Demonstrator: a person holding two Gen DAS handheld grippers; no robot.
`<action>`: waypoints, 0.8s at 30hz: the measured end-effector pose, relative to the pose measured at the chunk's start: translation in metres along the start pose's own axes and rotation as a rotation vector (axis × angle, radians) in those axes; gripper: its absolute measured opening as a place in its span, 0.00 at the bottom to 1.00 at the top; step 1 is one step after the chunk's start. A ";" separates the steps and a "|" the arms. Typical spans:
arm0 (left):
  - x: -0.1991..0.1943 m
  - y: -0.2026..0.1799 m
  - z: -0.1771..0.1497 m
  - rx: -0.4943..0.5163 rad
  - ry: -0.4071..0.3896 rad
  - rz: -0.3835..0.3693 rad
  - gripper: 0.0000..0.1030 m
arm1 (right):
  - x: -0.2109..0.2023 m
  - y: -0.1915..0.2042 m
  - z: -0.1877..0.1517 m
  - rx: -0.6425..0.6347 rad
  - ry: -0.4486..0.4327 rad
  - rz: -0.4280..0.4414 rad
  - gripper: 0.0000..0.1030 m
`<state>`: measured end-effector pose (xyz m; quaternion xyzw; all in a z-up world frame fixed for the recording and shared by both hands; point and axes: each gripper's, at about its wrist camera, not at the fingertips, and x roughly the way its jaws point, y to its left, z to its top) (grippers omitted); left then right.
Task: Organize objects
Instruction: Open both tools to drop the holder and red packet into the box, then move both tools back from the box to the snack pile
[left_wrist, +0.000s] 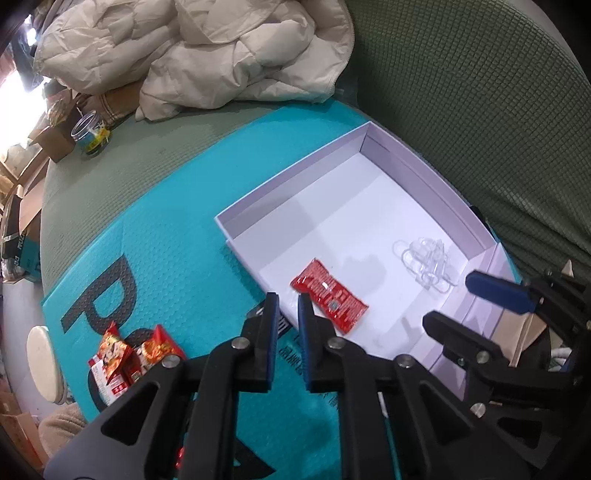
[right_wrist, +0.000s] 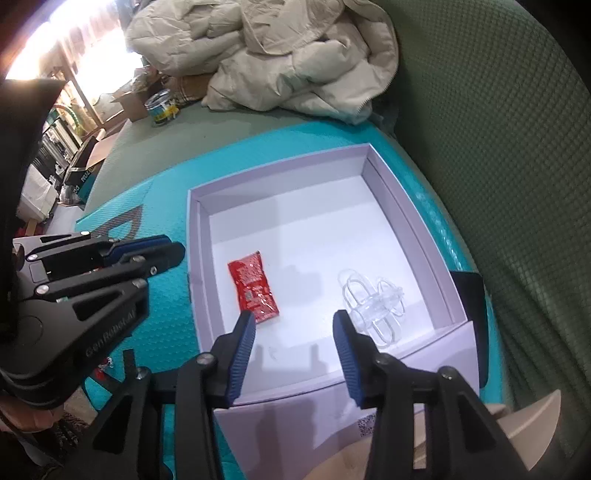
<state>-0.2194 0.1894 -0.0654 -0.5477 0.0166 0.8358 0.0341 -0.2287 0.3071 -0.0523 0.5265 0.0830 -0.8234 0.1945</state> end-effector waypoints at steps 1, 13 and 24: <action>-0.001 0.002 -0.002 -0.002 0.004 -0.001 0.10 | -0.002 0.002 0.001 -0.006 -0.005 0.000 0.45; -0.020 0.036 -0.032 -0.118 0.020 -0.029 0.20 | -0.021 0.026 0.004 -0.067 -0.044 0.000 0.46; -0.046 0.078 -0.055 -0.241 -0.028 0.004 0.20 | -0.035 0.059 0.003 -0.142 -0.072 0.025 0.49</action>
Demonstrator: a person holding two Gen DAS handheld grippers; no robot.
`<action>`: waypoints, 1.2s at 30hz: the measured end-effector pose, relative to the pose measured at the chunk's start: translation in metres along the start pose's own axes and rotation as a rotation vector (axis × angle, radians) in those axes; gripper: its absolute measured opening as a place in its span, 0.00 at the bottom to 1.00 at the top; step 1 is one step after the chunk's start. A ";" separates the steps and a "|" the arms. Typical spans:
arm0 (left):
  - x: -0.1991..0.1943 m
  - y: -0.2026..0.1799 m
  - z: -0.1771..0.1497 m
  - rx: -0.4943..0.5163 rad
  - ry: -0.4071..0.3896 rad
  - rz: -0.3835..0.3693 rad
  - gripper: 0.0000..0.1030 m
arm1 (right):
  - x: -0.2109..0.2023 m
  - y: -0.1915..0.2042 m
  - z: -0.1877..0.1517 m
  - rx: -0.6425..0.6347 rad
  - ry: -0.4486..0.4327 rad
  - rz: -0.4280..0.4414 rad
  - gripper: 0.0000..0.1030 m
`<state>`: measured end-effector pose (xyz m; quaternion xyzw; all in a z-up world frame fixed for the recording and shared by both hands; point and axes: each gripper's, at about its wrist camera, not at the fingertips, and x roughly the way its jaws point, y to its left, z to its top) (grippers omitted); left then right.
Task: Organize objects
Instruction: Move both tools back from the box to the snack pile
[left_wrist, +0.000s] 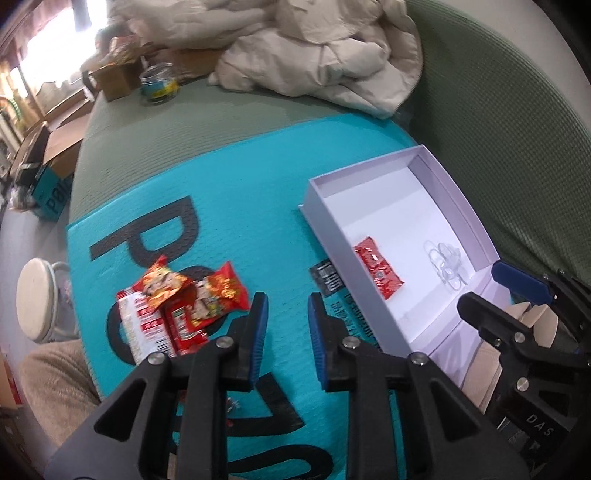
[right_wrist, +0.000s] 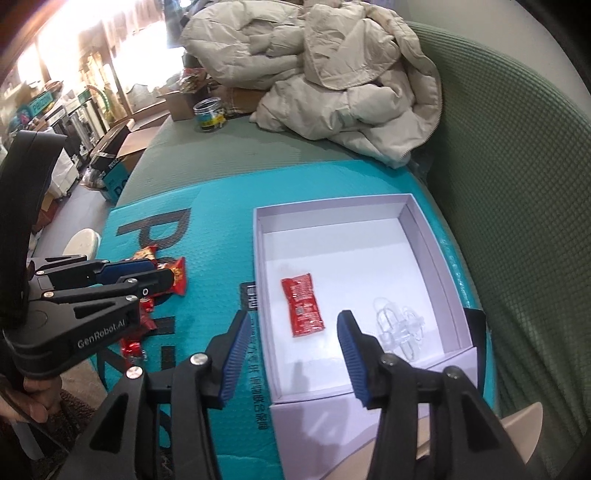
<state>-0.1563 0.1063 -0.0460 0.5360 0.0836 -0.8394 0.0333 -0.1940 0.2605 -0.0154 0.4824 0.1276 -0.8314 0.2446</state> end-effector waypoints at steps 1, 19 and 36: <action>-0.002 0.004 -0.002 -0.010 -0.005 0.009 0.20 | 0.000 0.003 0.000 -0.007 0.001 0.003 0.50; -0.010 0.063 -0.032 -0.112 0.014 0.053 0.21 | 0.003 0.057 -0.010 -0.104 0.028 0.105 0.53; 0.006 0.113 -0.045 -0.213 0.070 0.018 0.21 | 0.034 0.094 -0.020 -0.095 0.137 0.165 0.53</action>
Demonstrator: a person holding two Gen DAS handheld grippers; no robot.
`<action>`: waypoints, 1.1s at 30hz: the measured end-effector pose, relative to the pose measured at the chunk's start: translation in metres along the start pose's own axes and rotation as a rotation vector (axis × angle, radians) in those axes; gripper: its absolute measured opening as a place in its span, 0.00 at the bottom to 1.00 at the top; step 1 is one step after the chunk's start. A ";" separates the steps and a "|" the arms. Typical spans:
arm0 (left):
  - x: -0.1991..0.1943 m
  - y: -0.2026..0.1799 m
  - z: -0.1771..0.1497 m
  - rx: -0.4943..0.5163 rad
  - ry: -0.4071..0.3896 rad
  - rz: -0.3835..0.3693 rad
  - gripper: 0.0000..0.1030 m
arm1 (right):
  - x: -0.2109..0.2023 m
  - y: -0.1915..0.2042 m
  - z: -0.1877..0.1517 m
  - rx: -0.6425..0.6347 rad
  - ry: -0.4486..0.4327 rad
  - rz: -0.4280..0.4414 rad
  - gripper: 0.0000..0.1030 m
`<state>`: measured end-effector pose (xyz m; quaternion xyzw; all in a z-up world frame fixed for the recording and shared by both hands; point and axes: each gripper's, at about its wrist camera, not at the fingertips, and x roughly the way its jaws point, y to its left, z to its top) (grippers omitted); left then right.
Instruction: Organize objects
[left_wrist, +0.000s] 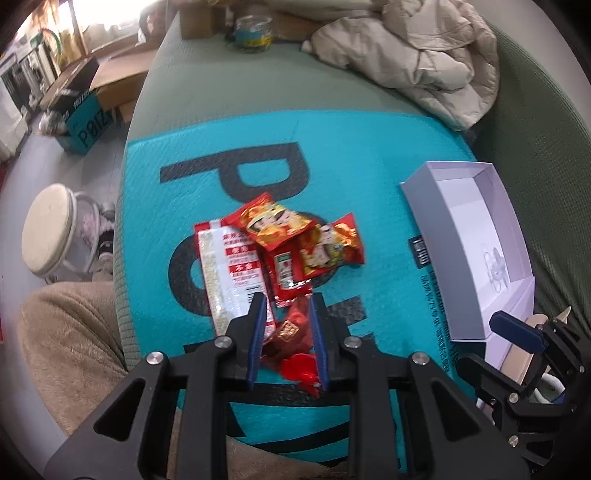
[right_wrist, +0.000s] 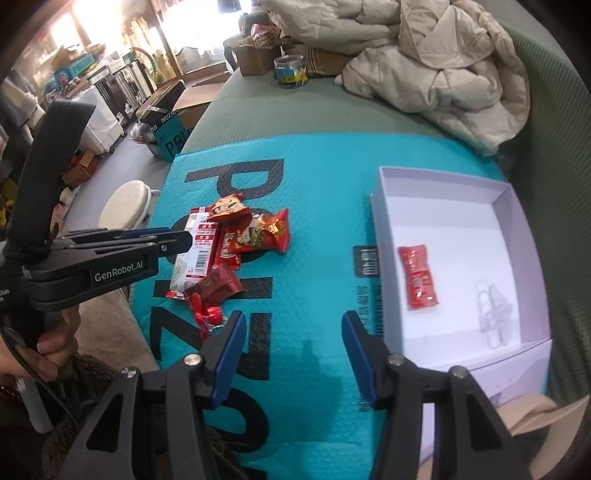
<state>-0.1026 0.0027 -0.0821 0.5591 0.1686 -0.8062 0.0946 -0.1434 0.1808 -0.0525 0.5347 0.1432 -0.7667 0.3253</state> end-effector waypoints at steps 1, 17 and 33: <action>0.003 0.004 0.000 -0.007 0.010 0.001 0.21 | 0.003 0.001 0.001 0.005 0.006 0.004 0.53; 0.035 0.067 0.000 -0.150 0.123 -0.013 0.21 | 0.050 0.030 0.030 -0.021 0.084 0.037 0.53; 0.051 0.071 0.019 -0.080 0.115 -0.112 0.21 | 0.100 0.034 0.057 -0.014 0.135 0.053 0.53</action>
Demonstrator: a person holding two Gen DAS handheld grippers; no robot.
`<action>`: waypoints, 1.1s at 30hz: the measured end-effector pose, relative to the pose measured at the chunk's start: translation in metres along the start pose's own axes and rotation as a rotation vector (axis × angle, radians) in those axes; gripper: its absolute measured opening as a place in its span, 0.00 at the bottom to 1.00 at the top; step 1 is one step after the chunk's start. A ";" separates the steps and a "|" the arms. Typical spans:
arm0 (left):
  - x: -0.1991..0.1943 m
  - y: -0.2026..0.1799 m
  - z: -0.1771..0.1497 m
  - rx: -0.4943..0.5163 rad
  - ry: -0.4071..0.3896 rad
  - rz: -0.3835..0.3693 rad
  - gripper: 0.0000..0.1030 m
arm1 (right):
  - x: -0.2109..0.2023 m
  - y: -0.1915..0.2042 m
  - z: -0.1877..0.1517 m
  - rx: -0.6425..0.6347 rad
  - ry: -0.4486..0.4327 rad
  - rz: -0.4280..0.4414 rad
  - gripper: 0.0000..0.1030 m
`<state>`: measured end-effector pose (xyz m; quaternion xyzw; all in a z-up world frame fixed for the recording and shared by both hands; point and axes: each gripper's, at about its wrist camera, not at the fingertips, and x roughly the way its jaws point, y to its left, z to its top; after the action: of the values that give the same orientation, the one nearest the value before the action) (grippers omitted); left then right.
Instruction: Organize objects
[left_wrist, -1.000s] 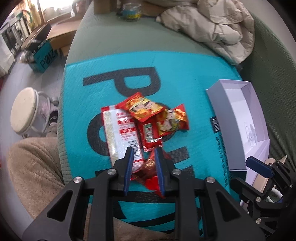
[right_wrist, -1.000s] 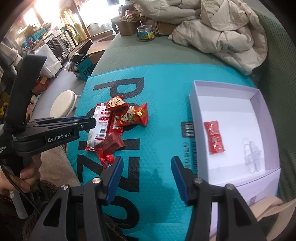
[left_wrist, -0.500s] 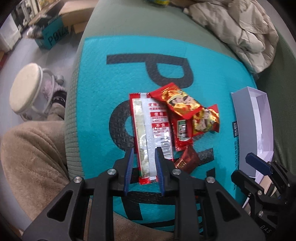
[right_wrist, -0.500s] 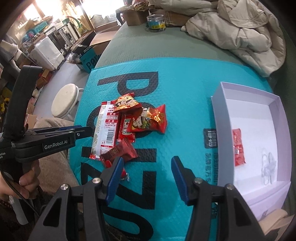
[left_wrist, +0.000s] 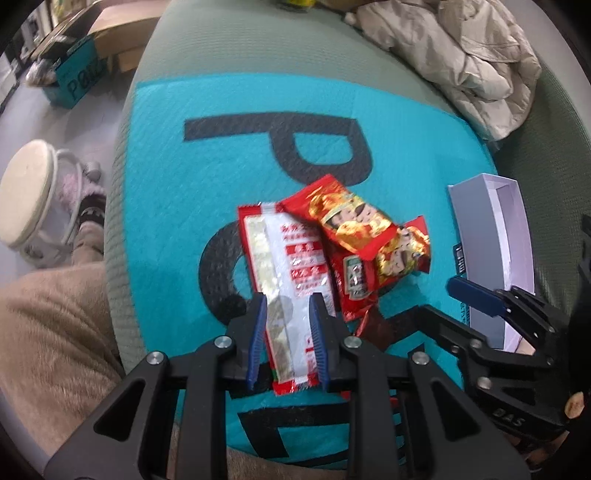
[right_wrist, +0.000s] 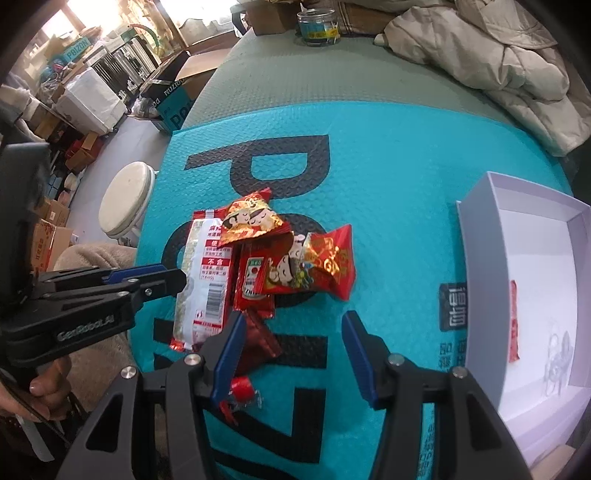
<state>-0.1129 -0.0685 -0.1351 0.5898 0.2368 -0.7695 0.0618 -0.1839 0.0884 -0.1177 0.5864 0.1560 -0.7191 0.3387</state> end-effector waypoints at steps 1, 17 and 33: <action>0.000 -0.001 0.002 0.012 -0.005 -0.002 0.21 | 0.002 0.000 0.002 -0.001 0.003 -0.004 0.55; 0.007 0.007 0.015 0.045 -0.018 -0.047 0.21 | 0.032 0.003 0.032 -0.008 -0.034 -0.029 0.80; 0.005 0.000 0.031 0.069 -0.044 -0.093 0.21 | 0.034 -0.026 0.019 0.085 -0.055 0.059 0.41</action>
<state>-0.1417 -0.0810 -0.1337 0.5628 0.2358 -0.7922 0.0108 -0.2179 0.0852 -0.1500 0.5845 0.0987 -0.7305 0.3389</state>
